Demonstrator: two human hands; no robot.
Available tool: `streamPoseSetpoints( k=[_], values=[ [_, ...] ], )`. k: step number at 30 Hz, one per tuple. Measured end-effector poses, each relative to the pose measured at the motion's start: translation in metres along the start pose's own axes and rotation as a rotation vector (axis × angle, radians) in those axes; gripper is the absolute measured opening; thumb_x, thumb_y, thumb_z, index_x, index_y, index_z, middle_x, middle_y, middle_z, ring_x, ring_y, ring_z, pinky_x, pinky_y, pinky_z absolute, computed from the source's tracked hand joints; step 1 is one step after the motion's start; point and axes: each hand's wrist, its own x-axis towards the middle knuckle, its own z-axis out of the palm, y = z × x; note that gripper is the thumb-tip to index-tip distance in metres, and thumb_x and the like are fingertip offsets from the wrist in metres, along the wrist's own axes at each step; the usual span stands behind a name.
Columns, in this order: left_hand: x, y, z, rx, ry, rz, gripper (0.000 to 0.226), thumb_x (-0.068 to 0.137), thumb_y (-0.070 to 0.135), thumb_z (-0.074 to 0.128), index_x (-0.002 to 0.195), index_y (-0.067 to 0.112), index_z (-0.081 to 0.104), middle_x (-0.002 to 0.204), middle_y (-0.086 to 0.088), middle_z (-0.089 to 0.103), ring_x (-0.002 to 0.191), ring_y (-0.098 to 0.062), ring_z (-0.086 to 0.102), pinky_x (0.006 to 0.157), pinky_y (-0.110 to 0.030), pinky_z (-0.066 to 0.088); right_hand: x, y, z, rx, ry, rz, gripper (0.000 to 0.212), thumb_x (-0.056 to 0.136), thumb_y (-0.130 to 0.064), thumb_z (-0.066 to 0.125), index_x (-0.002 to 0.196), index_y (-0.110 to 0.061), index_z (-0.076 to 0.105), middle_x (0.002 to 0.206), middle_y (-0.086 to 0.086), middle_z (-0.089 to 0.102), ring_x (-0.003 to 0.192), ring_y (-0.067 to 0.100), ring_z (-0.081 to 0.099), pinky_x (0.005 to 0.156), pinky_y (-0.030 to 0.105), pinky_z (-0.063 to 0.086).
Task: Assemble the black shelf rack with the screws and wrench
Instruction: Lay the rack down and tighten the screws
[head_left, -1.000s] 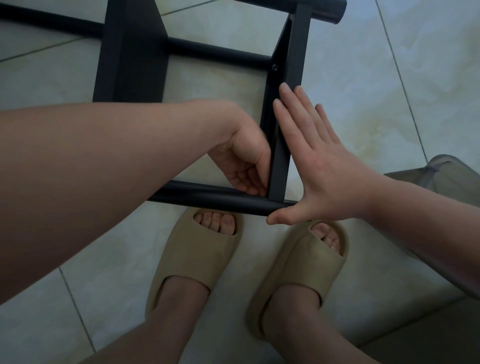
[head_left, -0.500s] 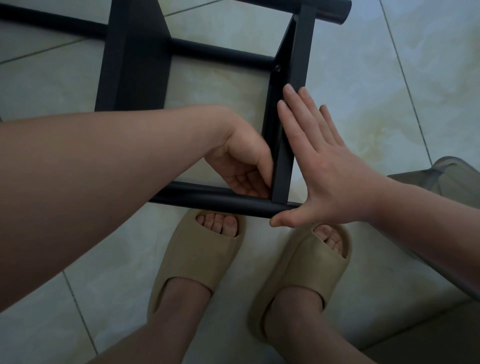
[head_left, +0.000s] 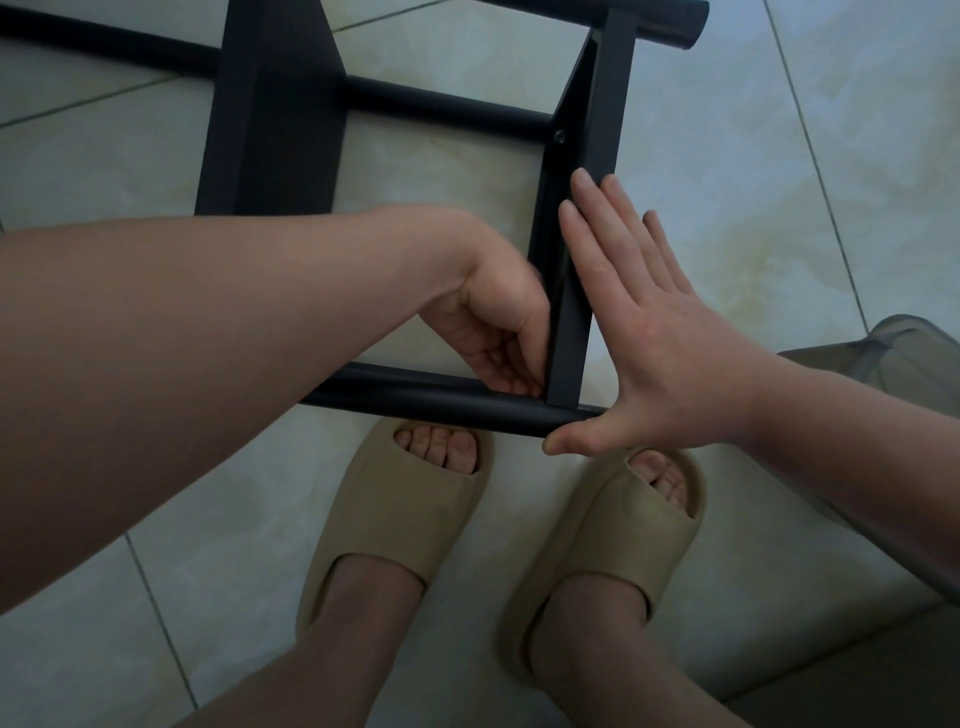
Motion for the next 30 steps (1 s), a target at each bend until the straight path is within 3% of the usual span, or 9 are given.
streamPoseSetpoints(
  k=[7, 13, 20, 23, 26, 30],
  values=[
    [-0.001, -0.005, 0.000, -0.048, -0.024, 0.043, 0.019, 0.091, -0.009, 0.056, 0.095, 0.004, 0.069, 0.092, -0.012, 0.070, 0.081, -0.019, 0.068, 0.077, -0.026, 0.058, 0.000, -0.001, -0.001, -0.001, -0.008, 0.005, 0.146, 0.064, -0.091, 0.057, 0.160, -0.002, -0.009, 0.168, 0.013, -0.019, 0.154, 0.028, -0.023, 0.126, 0.055, -0.004],
    [-0.007, -0.001, -0.010, 0.181, -0.021, -0.038, 0.007, 0.090, 0.019, 0.067, 0.093, 0.021, 0.074, 0.094, 0.004, 0.073, 0.073, -0.009, 0.056, 0.068, -0.022, 0.043, 0.000, -0.002, -0.003, -0.001, -0.024, 0.010, 0.146, 0.064, -0.090, 0.057, 0.160, -0.003, -0.010, 0.168, 0.012, -0.021, 0.154, 0.027, -0.025, 0.126, 0.054, -0.005],
    [0.003, -0.003, -0.006, 0.172, -0.033, -0.031, 0.015, 0.089, 0.006, 0.066, 0.078, 0.016, 0.069, 0.074, 0.002, 0.067, 0.064, -0.008, 0.050, 0.061, -0.021, 0.035, 0.000, -0.002, -0.003, 0.001, -0.020, 0.009, 0.146, 0.064, -0.090, 0.057, 0.160, -0.003, -0.010, 0.168, 0.012, -0.020, 0.154, 0.027, -0.024, 0.126, 0.056, -0.004],
    [-0.001, -0.004, -0.008, 0.158, -0.049, -0.029, 0.012, 0.088, 0.003, 0.065, 0.090, 0.014, 0.068, 0.077, 0.004, 0.067, 0.067, -0.008, 0.052, 0.062, -0.021, 0.035, 0.000, -0.002, -0.002, 0.002, -0.017, 0.008, 0.145, 0.064, -0.090, 0.057, 0.160, -0.003, -0.009, 0.168, 0.012, -0.019, 0.154, 0.027, -0.024, 0.126, 0.055, -0.005],
    [-0.004, -0.005, -0.012, 0.162, -0.031, -0.044, 0.024, 0.087, 0.008, 0.067, 0.109, 0.017, 0.067, 0.088, 0.005, 0.069, 0.071, -0.007, 0.056, 0.065, -0.022, 0.037, 0.001, -0.001, -0.002, 0.003, -0.015, 0.008, 0.145, 0.065, -0.090, 0.057, 0.160, -0.003, -0.009, 0.168, 0.012, -0.020, 0.154, 0.026, -0.024, 0.126, 0.055, -0.005],
    [-0.002, -0.006, -0.008, 0.149, -0.056, -0.040, 0.012, 0.082, 0.016, 0.070, 0.093, 0.020, 0.071, 0.093, 0.002, 0.069, 0.074, -0.010, 0.058, 0.069, -0.025, 0.039, 0.001, -0.001, -0.002, 0.004, -0.010, 0.007, 0.146, 0.065, -0.090, 0.058, 0.160, -0.003, -0.009, 0.168, 0.012, -0.020, 0.154, 0.026, -0.024, 0.126, 0.055, -0.005]
  ],
)
